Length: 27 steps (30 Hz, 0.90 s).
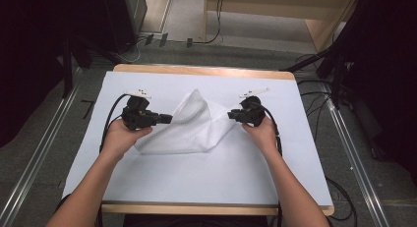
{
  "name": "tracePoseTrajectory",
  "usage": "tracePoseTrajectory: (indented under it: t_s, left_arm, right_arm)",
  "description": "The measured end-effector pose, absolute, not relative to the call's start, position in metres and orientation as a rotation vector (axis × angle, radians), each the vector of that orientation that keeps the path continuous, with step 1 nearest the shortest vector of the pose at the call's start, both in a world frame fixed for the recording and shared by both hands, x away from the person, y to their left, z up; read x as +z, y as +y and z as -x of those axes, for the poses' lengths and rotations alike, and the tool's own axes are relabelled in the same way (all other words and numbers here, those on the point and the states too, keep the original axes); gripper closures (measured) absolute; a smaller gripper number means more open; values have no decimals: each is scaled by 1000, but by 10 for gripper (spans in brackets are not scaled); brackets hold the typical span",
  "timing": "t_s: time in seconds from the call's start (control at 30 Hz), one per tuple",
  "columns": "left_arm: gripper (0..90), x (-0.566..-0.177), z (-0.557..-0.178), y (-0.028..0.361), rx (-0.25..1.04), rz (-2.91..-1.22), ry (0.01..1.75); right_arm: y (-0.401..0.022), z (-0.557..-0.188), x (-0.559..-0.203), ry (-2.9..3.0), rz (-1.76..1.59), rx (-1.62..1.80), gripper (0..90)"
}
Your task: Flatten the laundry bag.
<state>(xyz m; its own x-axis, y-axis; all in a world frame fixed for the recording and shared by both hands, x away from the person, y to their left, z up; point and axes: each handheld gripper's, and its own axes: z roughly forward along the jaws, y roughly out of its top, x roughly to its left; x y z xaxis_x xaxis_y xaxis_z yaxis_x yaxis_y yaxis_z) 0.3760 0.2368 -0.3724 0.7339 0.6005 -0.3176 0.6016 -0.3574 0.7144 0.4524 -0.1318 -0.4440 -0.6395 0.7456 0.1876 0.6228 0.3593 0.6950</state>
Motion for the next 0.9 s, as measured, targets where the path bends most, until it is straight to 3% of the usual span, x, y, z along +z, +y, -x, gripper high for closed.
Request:
tracePoseTrajectory:
  t_s: [0.67,0.9]
  left_arm:
    - [896,-381,-308,210,-96,-2113,800]
    - [788,-374,-304,210,-99,-2105,771]
  right_arm:
    - [-139,-465,-433,2413,-1266,1208,752]
    - [-137,-465,-432,2414,-1251,1210,755]
